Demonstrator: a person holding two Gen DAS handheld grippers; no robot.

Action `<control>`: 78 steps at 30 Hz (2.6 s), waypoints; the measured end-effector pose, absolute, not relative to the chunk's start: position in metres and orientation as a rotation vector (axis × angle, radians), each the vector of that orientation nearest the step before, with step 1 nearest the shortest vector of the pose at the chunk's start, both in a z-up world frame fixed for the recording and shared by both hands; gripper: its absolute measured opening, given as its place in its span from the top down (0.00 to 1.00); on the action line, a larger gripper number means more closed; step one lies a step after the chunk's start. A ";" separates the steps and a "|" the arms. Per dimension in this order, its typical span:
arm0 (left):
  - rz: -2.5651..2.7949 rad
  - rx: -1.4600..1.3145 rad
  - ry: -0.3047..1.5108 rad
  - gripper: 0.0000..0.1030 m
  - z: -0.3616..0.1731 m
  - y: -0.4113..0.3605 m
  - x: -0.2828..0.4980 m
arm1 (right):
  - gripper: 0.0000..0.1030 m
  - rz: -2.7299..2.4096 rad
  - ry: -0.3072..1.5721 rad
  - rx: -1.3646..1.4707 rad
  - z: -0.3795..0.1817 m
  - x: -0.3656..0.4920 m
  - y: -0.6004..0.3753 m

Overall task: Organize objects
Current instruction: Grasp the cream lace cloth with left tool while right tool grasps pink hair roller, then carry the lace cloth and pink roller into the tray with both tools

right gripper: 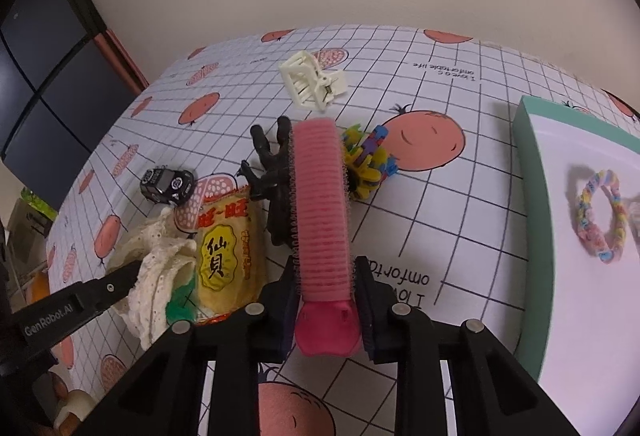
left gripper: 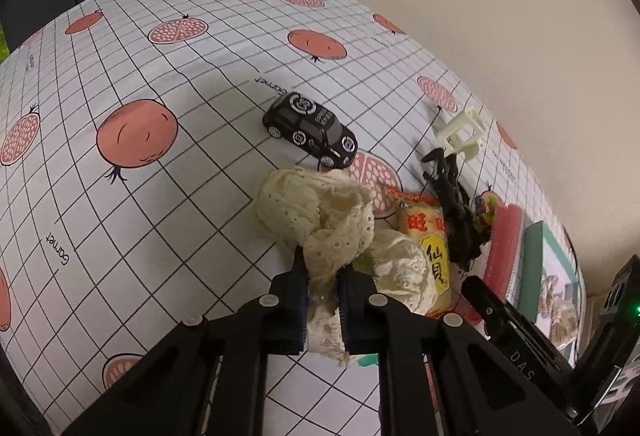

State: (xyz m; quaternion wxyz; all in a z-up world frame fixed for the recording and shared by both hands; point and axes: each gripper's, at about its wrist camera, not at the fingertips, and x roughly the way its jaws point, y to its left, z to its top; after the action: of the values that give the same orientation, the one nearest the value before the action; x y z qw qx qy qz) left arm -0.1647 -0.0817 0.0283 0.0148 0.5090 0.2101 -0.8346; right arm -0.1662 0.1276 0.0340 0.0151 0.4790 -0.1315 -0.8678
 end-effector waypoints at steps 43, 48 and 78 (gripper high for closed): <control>-2.901 1.595 0.565 0.88 0.075 0.061 -0.129 | 0.73 -2.946 -0.532 1.436 0.101 -0.079 0.270; -2.922 1.667 0.554 0.88 0.069 0.099 -0.121 | 0.73 -2.987 -0.558 1.458 0.102 -0.061 0.297; -3.027 1.813 0.042 0.87 0.026 0.210 -0.102 | 0.73 -3.060 -0.783 1.660 0.051 -0.013 0.386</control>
State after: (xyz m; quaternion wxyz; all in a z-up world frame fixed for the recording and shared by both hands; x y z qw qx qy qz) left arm -0.1016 0.2101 0.0261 -0.1921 0.5042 0.0116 -0.8419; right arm -0.0132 0.3857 0.0515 -0.2117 0.4546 -0.2146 -0.8381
